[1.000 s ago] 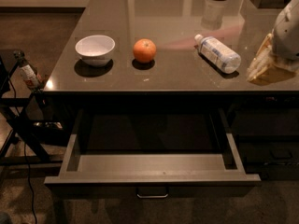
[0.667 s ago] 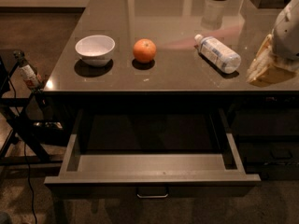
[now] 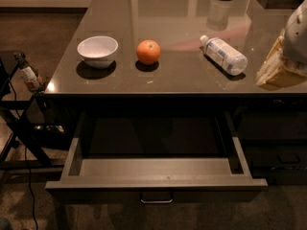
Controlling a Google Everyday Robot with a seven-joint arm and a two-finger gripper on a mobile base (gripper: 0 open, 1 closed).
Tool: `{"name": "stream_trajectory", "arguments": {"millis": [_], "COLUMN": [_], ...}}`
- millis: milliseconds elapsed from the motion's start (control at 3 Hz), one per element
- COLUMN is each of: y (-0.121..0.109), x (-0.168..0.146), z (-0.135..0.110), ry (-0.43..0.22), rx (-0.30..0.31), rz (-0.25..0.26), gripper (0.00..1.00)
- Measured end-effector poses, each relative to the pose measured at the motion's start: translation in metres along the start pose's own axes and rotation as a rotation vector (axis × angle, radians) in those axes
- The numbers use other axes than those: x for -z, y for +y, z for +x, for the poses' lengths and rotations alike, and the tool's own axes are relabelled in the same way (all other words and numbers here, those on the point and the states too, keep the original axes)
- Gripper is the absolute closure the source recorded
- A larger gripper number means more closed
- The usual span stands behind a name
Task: Close top drawer
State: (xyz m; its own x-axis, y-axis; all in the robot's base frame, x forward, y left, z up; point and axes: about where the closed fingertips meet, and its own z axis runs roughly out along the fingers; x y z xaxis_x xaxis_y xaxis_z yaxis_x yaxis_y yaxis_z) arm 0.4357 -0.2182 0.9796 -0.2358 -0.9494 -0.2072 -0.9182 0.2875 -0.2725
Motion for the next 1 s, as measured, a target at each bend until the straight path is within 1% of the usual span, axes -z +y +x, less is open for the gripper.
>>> {"name": "stream_trajectory", "arguments": {"millis": [333,667,1000], "y": [0.016,0.042,0.061], "x": [-0.004,-0.018,-0.032], "z": [0.015,0.037,0.055], "ry": [0.04,0.098,0.133], "rx": [-0.038,-0.081,-0.116], "rz": [0.02,0.013,-0.005], "gripper": [1.0,1.0,1.0]}}
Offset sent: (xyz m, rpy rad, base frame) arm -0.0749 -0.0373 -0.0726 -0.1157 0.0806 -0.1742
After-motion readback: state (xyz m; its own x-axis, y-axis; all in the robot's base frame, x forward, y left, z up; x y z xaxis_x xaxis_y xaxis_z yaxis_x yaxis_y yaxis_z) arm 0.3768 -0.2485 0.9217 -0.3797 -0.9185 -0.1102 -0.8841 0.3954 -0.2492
